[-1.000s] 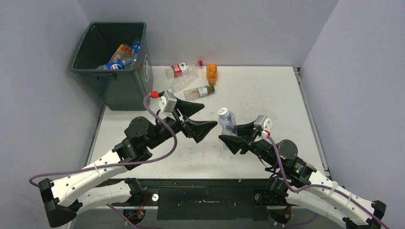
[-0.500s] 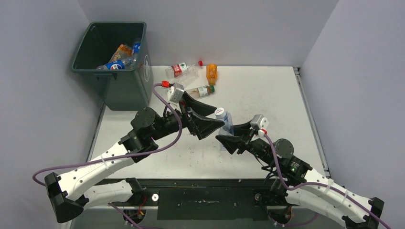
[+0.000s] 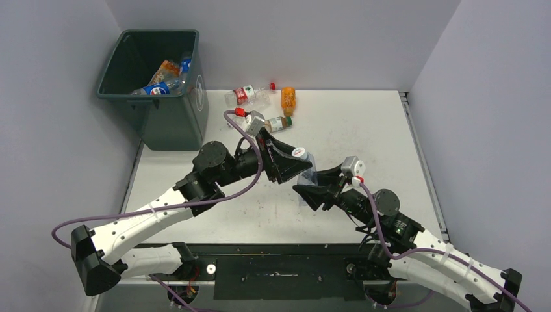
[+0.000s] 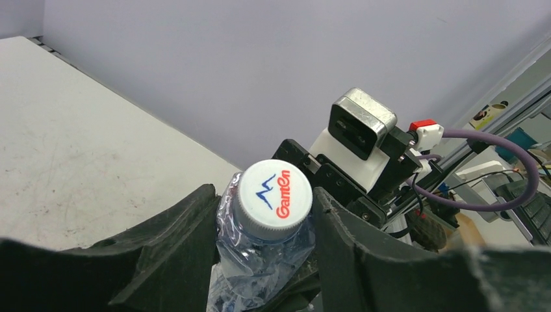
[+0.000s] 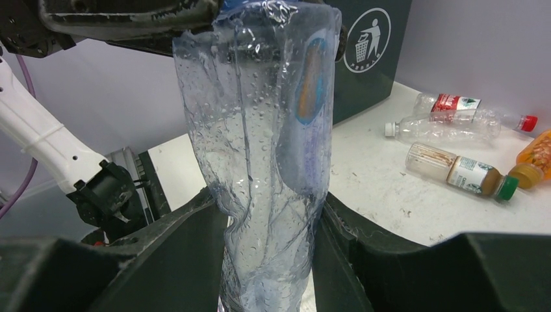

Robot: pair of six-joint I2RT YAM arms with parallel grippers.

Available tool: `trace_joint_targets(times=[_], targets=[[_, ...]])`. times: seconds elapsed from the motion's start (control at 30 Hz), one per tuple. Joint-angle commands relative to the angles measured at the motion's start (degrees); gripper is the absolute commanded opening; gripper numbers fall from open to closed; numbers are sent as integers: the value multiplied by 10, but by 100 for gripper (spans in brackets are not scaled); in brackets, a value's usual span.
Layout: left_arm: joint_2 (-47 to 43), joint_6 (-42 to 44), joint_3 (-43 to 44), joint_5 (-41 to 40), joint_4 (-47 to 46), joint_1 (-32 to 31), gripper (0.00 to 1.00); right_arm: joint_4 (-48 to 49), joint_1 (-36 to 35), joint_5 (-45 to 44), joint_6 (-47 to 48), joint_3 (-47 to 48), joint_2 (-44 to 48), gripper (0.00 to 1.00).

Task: Put the plastic bottles in the bin
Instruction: Pick up the plastic bottle from the corner of the board, then place the plastic bottle in the trash bin.

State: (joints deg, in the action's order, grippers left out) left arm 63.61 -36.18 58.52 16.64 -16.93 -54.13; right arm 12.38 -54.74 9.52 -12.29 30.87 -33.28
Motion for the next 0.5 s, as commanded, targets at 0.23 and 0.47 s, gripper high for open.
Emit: trace_joint_targets(times=[0.23, 0.47], targets=[[5, -14, 27, 13, -84, 1, 0, 6, -2, 5, -8, 0, 11, 53], [-46, 76, 62, -58, 31, 8, 0, -78, -2, 6, -41, 65, 24, 90]])
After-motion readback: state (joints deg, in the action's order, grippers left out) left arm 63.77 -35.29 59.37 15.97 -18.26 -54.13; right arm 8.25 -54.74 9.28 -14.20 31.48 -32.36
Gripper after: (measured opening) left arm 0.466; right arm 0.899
